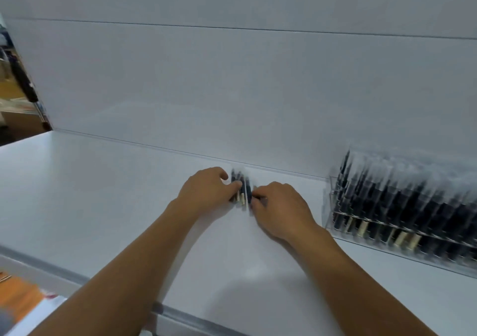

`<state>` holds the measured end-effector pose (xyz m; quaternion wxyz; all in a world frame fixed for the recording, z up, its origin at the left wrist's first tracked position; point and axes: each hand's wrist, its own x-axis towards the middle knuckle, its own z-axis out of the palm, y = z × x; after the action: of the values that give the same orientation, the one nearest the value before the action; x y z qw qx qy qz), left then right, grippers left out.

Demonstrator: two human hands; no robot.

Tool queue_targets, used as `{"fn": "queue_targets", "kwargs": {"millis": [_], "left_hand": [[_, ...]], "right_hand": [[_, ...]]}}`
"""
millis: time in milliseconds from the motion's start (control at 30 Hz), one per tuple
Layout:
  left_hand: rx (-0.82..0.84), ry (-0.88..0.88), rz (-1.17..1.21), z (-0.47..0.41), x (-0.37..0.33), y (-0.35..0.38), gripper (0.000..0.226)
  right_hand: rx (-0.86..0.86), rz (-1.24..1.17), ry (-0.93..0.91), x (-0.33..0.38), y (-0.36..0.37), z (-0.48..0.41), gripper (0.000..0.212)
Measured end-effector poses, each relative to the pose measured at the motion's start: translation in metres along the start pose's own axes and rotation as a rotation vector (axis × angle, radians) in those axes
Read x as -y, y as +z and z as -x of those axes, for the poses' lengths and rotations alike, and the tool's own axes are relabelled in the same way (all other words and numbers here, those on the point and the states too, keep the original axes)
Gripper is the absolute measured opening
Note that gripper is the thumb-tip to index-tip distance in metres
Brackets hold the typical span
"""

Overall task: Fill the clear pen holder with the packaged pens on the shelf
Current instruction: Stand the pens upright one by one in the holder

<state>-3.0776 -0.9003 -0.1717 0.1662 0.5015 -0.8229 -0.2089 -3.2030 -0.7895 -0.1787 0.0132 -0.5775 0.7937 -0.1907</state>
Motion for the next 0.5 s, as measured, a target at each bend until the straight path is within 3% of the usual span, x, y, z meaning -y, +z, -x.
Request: {"fn": "queue_targets", "kwargs": {"millis": [167,500], "left_hand": [[0.161,-0.046,-0.078,-0.03,-0.014,-0.006,0.037],[0.45,-0.175,0.045,-0.054,-0.031,-0.026,0.021]], "right_hand": [[-0.004,-0.012,0.04,-0.007,-0.004,-0.001,0.029],[0.032,-0.019,0.152,-0.006,-0.012,-0.002,0.017]]}}
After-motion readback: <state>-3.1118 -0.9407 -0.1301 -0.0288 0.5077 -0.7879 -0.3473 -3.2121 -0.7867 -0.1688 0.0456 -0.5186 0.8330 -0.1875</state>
